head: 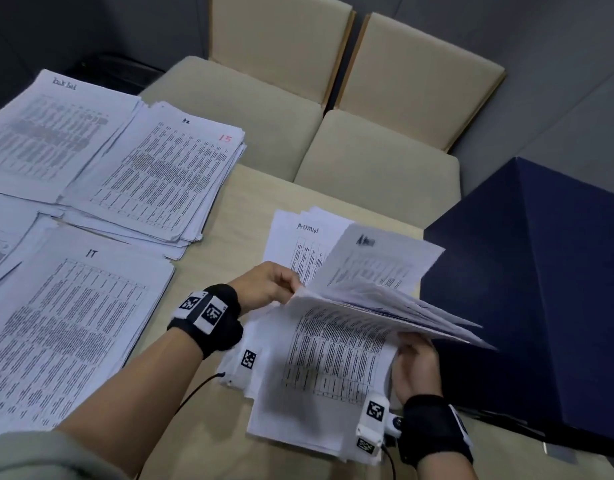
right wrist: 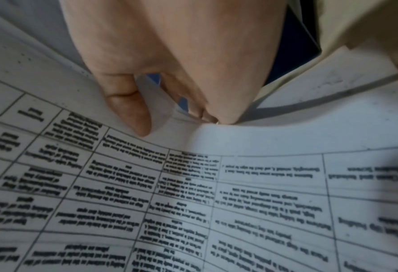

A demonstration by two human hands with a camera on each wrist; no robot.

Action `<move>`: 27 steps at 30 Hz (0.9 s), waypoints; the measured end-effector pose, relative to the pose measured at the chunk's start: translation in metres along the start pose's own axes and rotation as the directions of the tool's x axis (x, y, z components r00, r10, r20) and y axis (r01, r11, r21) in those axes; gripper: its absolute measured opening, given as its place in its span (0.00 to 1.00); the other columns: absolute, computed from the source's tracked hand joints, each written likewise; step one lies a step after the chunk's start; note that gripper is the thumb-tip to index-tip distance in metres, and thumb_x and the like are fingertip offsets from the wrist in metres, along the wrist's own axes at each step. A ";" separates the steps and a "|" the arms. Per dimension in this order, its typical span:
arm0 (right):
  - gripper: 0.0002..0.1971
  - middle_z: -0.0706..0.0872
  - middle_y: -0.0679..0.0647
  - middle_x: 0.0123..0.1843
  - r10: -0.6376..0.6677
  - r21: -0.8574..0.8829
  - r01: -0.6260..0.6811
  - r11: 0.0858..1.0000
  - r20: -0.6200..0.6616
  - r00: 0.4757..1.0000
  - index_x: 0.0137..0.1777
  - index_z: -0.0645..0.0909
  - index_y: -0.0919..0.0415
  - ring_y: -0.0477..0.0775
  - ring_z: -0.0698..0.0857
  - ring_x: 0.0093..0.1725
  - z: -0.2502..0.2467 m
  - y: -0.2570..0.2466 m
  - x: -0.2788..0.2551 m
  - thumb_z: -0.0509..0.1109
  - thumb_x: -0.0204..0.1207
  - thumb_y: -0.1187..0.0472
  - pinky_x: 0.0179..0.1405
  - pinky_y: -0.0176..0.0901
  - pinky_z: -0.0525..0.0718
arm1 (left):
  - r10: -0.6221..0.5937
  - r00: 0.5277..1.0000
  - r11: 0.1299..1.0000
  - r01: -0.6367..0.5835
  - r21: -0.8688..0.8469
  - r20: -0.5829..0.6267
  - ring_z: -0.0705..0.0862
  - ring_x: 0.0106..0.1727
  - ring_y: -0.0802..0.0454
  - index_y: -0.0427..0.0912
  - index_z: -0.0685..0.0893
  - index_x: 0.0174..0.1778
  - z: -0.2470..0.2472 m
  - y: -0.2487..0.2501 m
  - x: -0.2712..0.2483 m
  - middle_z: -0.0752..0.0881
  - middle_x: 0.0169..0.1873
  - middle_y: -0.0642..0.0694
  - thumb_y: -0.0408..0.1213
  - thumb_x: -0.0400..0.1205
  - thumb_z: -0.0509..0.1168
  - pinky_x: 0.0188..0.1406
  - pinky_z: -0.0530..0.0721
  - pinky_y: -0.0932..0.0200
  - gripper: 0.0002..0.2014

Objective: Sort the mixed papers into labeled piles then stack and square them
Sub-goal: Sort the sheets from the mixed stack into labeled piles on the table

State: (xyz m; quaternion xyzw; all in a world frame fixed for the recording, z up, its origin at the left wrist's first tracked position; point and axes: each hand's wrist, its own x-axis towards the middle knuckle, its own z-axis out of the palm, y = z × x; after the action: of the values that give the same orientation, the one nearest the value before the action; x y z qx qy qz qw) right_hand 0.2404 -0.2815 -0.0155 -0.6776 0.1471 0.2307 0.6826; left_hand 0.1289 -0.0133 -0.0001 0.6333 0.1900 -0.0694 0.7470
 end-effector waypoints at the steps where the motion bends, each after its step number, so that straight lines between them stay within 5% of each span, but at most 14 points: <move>1: 0.24 0.85 0.32 0.25 0.023 0.055 -0.022 0.998 -0.009 1.000 0.35 0.81 0.54 0.28 0.84 0.30 0.001 0.002 0.005 0.54 0.79 0.82 0.42 0.23 0.78 | -0.034 0.999 0.999 0.034 -0.003 0.014 0.83 0.34 0.54 0.24 0.86 0.35 -0.002 -0.001 -0.002 0.87 0.32 0.43 0.18 0.61 0.63 0.38 0.79 0.65 0.10; 4: 0.12 0.89 0.48 0.34 -0.036 0.171 0.031 0.985 0.022 0.999 0.37 0.85 0.59 0.42 0.88 0.37 0.004 0.004 0.004 0.67 0.70 0.77 0.50 0.36 0.82 | -0.106 0.991 0.994 0.105 -0.015 -0.086 0.87 0.38 0.49 0.34 0.89 0.29 -0.006 -0.001 -0.003 0.90 0.33 0.42 0.11 0.69 0.56 0.41 0.83 0.60 0.20; 5: 0.07 0.89 0.45 0.33 -0.029 0.170 0.023 0.985 0.032 0.999 0.41 0.83 0.59 0.40 0.87 0.36 0.006 0.006 0.003 0.75 0.66 0.69 0.46 0.32 0.84 | -0.124 0.974 0.991 0.131 0.023 -0.188 0.86 0.36 0.46 0.34 0.88 0.30 -0.007 -0.003 -0.001 0.89 0.30 0.42 0.11 0.72 0.55 0.38 0.81 0.60 0.20; 6: 0.13 0.88 0.42 0.29 -0.022 0.122 0.017 0.992 0.047 0.999 0.42 0.80 0.57 0.36 0.86 0.33 0.004 0.009 0.003 0.80 0.61 0.60 0.41 0.29 0.84 | -0.118 0.938 0.980 0.164 0.116 -0.327 0.82 0.34 0.44 0.34 0.86 0.33 -0.007 -0.004 0.002 0.86 0.28 0.43 0.14 0.74 0.56 0.34 0.79 0.60 0.17; 7: 0.12 0.86 0.40 0.27 -0.019 0.076 0.016 0.997 0.034 0.999 0.42 0.79 0.57 0.35 0.85 0.31 0.000 0.013 0.005 0.79 0.64 0.56 0.41 0.29 0.83 | -0.087 0.881 0.945 0.221 0.241 -0.466 0.80 0.35 0.45 0.35 0.86 0.39 -0.008 -0.008 0.007 0.84 0.31 0.45 0.18 0.76 0.59 0.34 0.78 0.61 0.12; 9: 0.08 0.87 0.43 0.29 -0.048 0.152 0.044 0.987 0.022 0.999 0.41 0.80 0.60 0.41 0.86 0.36 0.002 0.009 0.004 0.67 0.77 0.73 0.46 0.32 0.81 | -0.023 0.807 0.835 0.340 0.433 -0.590 0.79 0.46 0.47 0.37 0.84 0.53 -0.008 -0.016 0.014 0.82 0.43 0.46 0.27 0.79 0.64 0.46 0.76 0.62 0.09; 12: 0.14 0.89 0.42 0.34 -0.018 0.161 0.019 0.987 -0.009 1.000 0.44 0.80 0.58 0.39 0.85 0.39 0.004 0.009 0.006 0.58 0.82 0.75 0.45 0.28 0.82 | -0.070 0.808 0.795 0.400 0.457 -0.585 0.82 0.55 0.43 0.36 0.81 0.59 -0.005 -0.022 0.027 0.85 0.53 0.42 0.34 0.79 0.70 0.56 0.79 0.56 0.13; 15: 0.19 0.86 0.29 0.31 0.099 0.083 -0.098 0.992 -0.010 0.995 0.44 0.75 0.48 0.26 0.83 0.35 -0.012 0.026 0.024 0.55 0.86 0.74 0.38 0.16 0.78 | -0.099 0.830 0.774 0.411 0.481 -0.549 0.82 0.44 0.49 0.43 0.84 0.44 -0.002 -0.026 0.040 0.88 0.48 0.45 0.47 0.76 0.76 0.45 0.78 0.59 0.12; 17: 0.17 0.80 0.17 0.29 0.174 0.089 -0.175 0.981 0.019 0.985 0.43 0.70 0.43 0.17 0.79 0.34 -0.013 0.025 0.025 0.58 0.88 0.67 0.38 0.12 0.73 | -0.047 0.826 0.737 0.408 0.539 -0.561 0.81 0.45 0.49 0.43 0.83 0.45 -0.002 -0.028 0.045 0.86 0.51 0.43 0.48 0.75 0.77 0.45 0.77 0.58 0.14; 19: 0.08 0.85 0.24 0.33 0.020 0.003 -0.020 1.000 0.037 0.999 0.45 0.74 0.44 0.20 0.81 0.37 -0.012 0.019 0.015 0.62 0.87 0.49 0.41 0.12 0.75 | -0.001 0.793 0.736 0.413 0.537 -0.609 0.81 0.54 0.42 0.38 0.80 0.57 -0.002 -0.030 0.048 0.80 0.56 0.39 0.47 0.75 0.77 0.53 0.77 0.55 0.22; 21: 0.09 0.91 0.39 0.42 -0.070 0.204 0.057 0.977 0.054 0.996 0.52 0.81 0.53 0.34 0.87 0.44 -0.002 0.010 0.003 0.58 0.88 0.59 0.46 0.23 0.84 | -0.051 0.769 0.761 0.443 0.474 -0.637 0.81 0.58 0.40 0.35 0.76 0.62 -0.003 -0.029 0.049 0.79 0.57 0.39 0.45 0.75 0.77 0.54 0.77 0.54 0.26; 23: 0.12 0.92 0.46 0.47 -0.095 0.261 0.070 0.963 0.086 0.992 0.57 0.81 0.58 0.42 0.89 0.48 0.007 0.006 -0.006 0.56 0.87 0.67 0.46 0.29 0.86 | -0.106 0.785 0.782 0.445 0.436 -0.610 0.83 0.55 0.43 0.39 0.80 0.55 -0.003 -0.026 0.050 0.83 0.51 0.43 0.42 0.75 0.77 0.49 0.78 0.57 0.19; 25: 0.13 0.93 0.46 0.44 -0.098 0.294 0.067 0.954 0.092 0.991 0.55 0.81 0.59 0.41 0.89 0.46 0.008 0.006 -0.005 0.54 0.87 0.69 0.44 0.28 0.85 | -0.056 0.818 0.811 0.372 0.451 -0.573 0.85 0.45 0.47 0.44 0.84 0.40 -0.004 -0.024 0.049 0.86 0.39 0.47 0.39 0.75 0.77 0.42 0.78 0.61 0.08; 27: 0.13 0.92 0.47 0.43 -0.128 0.296 0.096 0.950 0.092 0.987 0.54 0.80 0.59 0.41 0.90 0.45 0.007 0.005 -0.005 0.54 0.87 0.69 0.44 0.28 0.85 | 0.034 0.836 0.837 0.276 0.473 -0.548 0.82 0.36 0.50 0.46 0.84 0.34 -0.004 -0.024 0.045 0.84 0.31 0.49 0.36 0.75 0.76 0.35 0.75 0.63 0.08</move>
State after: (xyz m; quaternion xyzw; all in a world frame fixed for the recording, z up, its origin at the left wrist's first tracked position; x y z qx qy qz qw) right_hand 0.2327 -0.2750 -0.0172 -0.5635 0.1029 0.2043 0.7938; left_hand 0.1608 -0.0077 -0.0396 0.7949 0.4051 0.0109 0.4514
